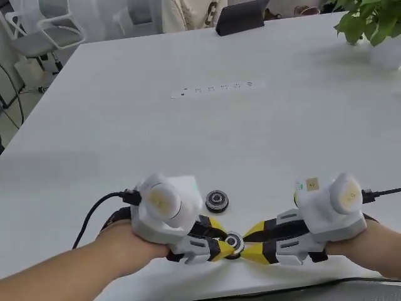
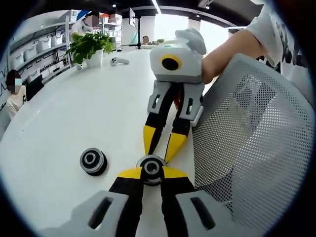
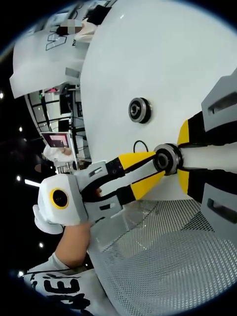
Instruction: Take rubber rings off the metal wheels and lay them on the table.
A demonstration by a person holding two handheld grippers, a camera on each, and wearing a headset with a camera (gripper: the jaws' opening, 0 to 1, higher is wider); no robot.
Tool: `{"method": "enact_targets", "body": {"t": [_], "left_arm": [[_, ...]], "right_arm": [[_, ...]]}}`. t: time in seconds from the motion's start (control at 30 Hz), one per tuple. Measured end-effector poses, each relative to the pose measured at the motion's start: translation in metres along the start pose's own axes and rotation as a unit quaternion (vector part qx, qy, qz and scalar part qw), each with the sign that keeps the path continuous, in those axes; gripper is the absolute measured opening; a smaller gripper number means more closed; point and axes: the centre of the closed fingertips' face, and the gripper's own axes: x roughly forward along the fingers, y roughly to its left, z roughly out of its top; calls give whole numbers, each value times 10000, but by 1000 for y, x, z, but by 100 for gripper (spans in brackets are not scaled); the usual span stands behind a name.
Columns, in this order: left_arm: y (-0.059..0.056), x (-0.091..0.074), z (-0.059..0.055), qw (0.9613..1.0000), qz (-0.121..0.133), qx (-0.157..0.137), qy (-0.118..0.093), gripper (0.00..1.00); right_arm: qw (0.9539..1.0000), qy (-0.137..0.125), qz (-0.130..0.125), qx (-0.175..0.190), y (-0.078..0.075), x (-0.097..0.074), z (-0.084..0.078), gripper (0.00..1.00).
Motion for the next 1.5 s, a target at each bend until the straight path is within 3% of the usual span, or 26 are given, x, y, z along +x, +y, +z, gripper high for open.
{"method": "enact_targets", "body": {"t": [0.1, 0.2, 0.37, 0.5, 0.67, 0.9, 0.97, 1.2, 1.27, 1.4, 1.5], "left_arm": [[-1, 1, 1, 9998, 83, 166, -25, 7], [0, 1, 1, 9999, 123, 25, -69, 7], [0, 1, 2, 9998, 136, 77, -79, 7], [-1, 1, 2, 9998, 132, 61, -122, 7], [-2, 1, 1, 9998, 184, 73, -100, 7], [-2, 2, 1, 9996, 233, 106, -82, 7], [-2, 2, 1, 9996, 257, 106, -77, 7], [-2, 2, 0, 9995, 288, 103, -73, 7], [-2, 2, 0, 9995, 294, 100, -73, 7], [-2, 2, 0, 9995, 306, 98, -66, 7], [-2, 2, 0, 9994, 317, 98, -54, 7]], "right_arm": [[10000, 1, -8, 3, 0, 0, 0, 12], [10000, -12, -29, 10, 0, 0, 0, 12], [10000, 46, -52, -7, 1, -1, 0, 12], [9997, 144, -128, -126, -1, -2, -3, 1], [9997, 176, -150, -80, -2, -1, -3, 0], [9988, 102, -200, 437, -4, -1, -3, 0], [9959, -17, -200, 882, -6, -2, -3, 0], [9892, -227, -201, 1437, -7, -7, -1, 0], [9887, -263, -205, 1464, -7, -8, -1, 0], [9819, -562, -212, 1794, -10, -11, 8, 0], [9831, -531, -220, 1738, -9, -10, 7, 0]]}}
